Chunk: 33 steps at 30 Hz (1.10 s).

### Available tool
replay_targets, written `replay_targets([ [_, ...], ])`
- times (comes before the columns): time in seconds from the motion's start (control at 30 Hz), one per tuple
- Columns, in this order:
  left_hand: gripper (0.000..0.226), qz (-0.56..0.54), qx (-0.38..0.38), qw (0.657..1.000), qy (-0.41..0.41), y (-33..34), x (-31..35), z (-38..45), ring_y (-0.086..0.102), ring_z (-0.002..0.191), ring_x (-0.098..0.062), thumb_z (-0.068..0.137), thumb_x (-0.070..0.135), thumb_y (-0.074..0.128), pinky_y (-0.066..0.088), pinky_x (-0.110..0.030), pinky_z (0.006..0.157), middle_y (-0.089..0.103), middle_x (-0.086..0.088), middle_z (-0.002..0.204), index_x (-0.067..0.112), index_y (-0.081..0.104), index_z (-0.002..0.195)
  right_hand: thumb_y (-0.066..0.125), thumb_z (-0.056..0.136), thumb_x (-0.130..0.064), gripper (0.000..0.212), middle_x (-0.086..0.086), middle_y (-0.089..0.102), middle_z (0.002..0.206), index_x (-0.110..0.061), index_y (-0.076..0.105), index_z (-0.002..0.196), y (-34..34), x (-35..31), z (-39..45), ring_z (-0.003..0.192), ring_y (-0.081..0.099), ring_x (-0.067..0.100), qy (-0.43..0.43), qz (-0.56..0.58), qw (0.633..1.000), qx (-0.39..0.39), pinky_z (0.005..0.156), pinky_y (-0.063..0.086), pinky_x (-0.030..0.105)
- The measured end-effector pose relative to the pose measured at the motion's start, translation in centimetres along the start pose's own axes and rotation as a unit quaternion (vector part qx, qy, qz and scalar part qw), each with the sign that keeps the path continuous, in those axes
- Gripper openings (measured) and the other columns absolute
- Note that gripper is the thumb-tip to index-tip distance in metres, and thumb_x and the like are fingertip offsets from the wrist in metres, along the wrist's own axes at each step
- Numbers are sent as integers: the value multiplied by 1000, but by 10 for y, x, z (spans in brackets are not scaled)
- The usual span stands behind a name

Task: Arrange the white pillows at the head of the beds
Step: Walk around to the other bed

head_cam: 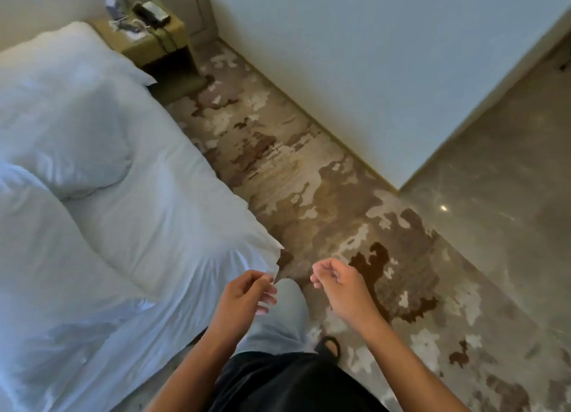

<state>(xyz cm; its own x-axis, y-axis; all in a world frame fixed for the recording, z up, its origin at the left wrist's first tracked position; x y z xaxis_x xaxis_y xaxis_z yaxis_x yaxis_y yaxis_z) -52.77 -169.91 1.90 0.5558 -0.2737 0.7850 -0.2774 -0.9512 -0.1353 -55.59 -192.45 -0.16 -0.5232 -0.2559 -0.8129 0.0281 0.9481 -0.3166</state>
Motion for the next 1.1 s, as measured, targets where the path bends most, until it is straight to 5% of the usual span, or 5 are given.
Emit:
replay_targets([
  [0.13, 19, -62, 63, 996, -33, -11, 22, 69, 77, 81, -23, 101, 29, 61, 56, -25, 64, 79, -6, 91, 26, 77, 90, 60, 105, -34, 16, -14, 77, 91, -30, 72, 96, -9, -66, 109, 89, 73, 3, -58, -43, 996, -54, 82, 60, 23],
  [0.37, 19, -121, 120, 985, -38, -29, 111, 209, 74, 88, -35, 103, 18, 59, 61, -37, 74, 77, -11, 87, 9, 74, 97, 60, 105, -29, 13, -6, 77, 90, -30, 71, 98, -28, -156, 261, 88, 73, 7, -76, -128, 983, -104, 83, 59, 25],
  [0.73, 18, -154, 213, 965, 11, -110, 272, 382, 76, 82, -15, 104, 26, 57, 62, -25, 71, 78, 0, 89, 17, 72, 102, 62, 103, -35, 14, -9, 77, 89, -33, 72, 93, -7, -268, 484, 86, 72, 6, -78, -196, 956, -203, 80, 55, 22],
  [0.87, 19, -179, 298, 938, -11, -163, 300, 432, 75, 79, -16, 105, 24, 57, 62, -25, 70, 78, 0, 86, 15, 73, 101, 60, 104, -33, 16, -9, 76, 91, -32, 71, 93, 48, -320, 569, 86, 72, 4, -100, -221, 929, -281, 78, 54, 21],
  [1.1, 21, -286, 451, 841, -91, -224, 311, 451, 75, 84, -29, 104, 23, 57, 63, -46, 80, 77, -9, 87, 13, 74, 98, 61, 104, -33, 14, -9, 76, 88, -33, 72, 96, 168, -440, 664, 85, 73, 6, -178, -260, 854, -413, 80, 62, 29],
])
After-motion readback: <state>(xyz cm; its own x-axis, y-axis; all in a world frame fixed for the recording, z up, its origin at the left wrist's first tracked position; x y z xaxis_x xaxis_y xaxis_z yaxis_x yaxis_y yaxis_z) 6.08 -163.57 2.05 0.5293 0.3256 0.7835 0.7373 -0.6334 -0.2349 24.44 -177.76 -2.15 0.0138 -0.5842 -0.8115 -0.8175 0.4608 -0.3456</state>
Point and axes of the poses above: each hand's wrist, its own z-axis towards the middle knuckle, its own y-axis out of the palm, x = y × z, the point moved 10 cm from there along z, towards the middle knuckle
